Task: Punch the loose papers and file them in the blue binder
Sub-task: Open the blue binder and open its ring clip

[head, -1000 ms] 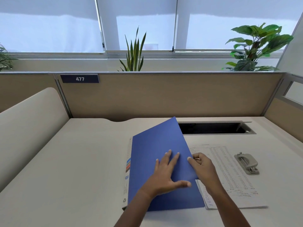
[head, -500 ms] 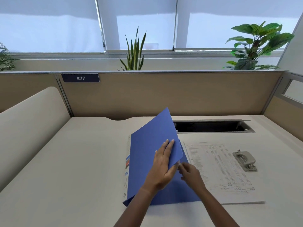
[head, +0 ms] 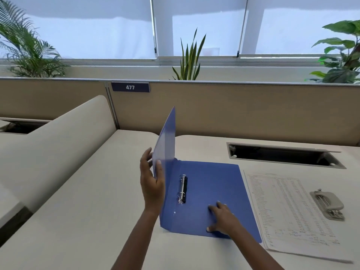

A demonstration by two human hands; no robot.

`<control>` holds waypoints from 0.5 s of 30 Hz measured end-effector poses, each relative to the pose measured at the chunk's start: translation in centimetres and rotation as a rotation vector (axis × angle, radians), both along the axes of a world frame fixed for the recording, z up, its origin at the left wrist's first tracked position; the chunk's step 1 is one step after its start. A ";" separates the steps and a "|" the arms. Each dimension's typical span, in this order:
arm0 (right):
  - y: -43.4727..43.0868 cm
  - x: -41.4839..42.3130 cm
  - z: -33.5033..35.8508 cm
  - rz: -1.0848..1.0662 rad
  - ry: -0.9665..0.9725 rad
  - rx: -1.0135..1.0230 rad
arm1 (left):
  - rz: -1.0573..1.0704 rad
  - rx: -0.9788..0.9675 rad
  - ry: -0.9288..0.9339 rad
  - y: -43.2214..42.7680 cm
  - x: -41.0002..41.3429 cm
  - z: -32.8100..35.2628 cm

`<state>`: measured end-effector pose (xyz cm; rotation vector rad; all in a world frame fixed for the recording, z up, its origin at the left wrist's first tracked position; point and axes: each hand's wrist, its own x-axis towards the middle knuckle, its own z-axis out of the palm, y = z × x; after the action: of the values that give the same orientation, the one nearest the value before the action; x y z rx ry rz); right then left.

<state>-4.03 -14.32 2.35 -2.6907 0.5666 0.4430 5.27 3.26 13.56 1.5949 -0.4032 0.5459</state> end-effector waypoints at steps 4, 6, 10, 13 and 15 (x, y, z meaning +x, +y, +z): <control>0.1 0.1 0.0 -0.018 -0.008 0.021 | 0.371 -0.063 0.083 2.9 2.3 -0.2; 0.0 0.1 -0.1 -0.021 -0.019 0.020 | 0.487 -0.083 0.138 4.5 3.3 -0.7; 0.1 0.0 0.0 -0.028 -0.035 0.027 | 0.737 0.090 0.286 7.7 5.1 -2.7; 0.1 0.0 0.0 -0.035 -0.042 0.030 | 0.798 0.506 0.297 8.8 5.8 -4.4; 0.1 0.0 -0.1 -0.044 -0.042 0.035 | 0.691 0.775 0.244 8.6 5.9 -5.8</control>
<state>-4.02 -14.25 2.27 -2.6423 0.5998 0.3795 11.18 11.83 7.76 2.5439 0.1784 0.7468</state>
